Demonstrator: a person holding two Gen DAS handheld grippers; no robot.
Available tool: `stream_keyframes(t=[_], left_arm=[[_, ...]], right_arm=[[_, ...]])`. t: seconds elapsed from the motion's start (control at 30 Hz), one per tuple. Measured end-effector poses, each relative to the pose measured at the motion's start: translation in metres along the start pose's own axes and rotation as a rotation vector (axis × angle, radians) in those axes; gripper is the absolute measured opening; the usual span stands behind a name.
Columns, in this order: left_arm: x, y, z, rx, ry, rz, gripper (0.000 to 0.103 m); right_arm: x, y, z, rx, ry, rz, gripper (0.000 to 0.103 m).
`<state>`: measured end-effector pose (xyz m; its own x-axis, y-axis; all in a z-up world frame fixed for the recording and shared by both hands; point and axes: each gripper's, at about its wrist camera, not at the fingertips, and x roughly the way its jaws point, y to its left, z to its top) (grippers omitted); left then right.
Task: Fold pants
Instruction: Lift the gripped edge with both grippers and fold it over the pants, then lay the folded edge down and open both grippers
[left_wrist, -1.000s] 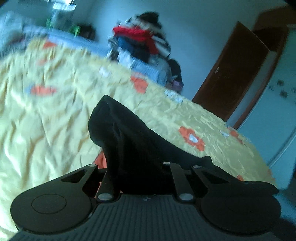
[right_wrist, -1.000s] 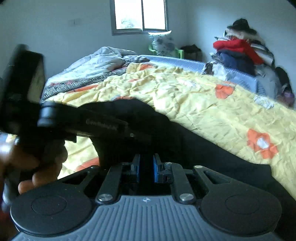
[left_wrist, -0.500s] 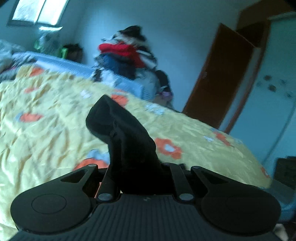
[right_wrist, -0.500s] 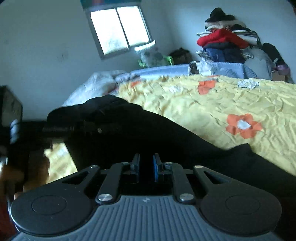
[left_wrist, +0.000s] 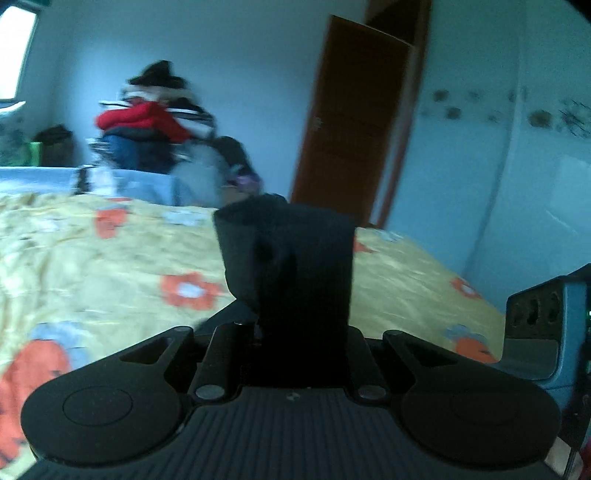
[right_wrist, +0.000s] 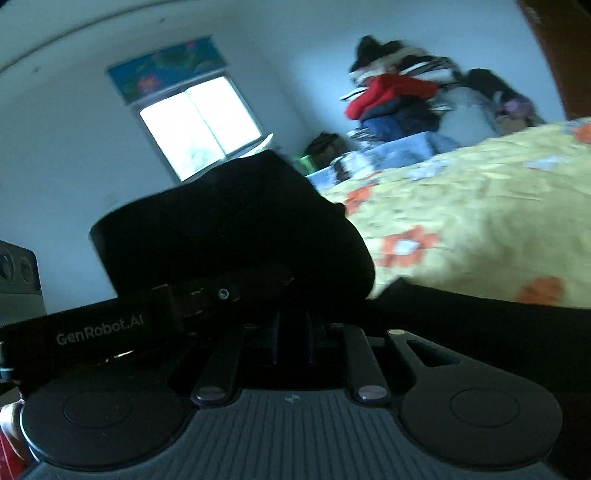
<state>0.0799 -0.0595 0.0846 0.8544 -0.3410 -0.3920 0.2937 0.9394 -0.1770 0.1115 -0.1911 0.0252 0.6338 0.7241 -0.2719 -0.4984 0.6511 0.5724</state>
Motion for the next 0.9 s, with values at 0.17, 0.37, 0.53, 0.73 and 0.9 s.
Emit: stream_keyframes(t=[0.17, 0.37, 0.53, 0.73, 0.9], left_arm=[[0.037, -0.04, -0.009, 0.03, 0.048, -0.092, 0.019], [0.072, -0.074, -0.022, 0.058, 0.103, -0.168, 0.02], [0.092, -0.092, -0.033, 0.077, 0.152, -0.201, 0.021], [0.114, -0.098, -0.047, 0.087, 0.223, -0.233, 0.038], [0.108, -0.106, -0.052, 0.144, 0.229, -0.285, 0.06]], right_arm=[[-0.039, -0.037, -0.003, 0.049, -0.033, -0.083, 0.014], [-0.069, -0.068, -0.008, 0.087, -0.051, -0.174, 0.014], [-0.083, -0.084, -0.015, 0.112, -0.038, -0.224, 0.014], [-0.098, -0.091, -0.023, 0.061, 0.008, -0.305, 0.015], [-0.13, -0.098, -0.029, 0.003, 0.025, -0.436, 0.015]])
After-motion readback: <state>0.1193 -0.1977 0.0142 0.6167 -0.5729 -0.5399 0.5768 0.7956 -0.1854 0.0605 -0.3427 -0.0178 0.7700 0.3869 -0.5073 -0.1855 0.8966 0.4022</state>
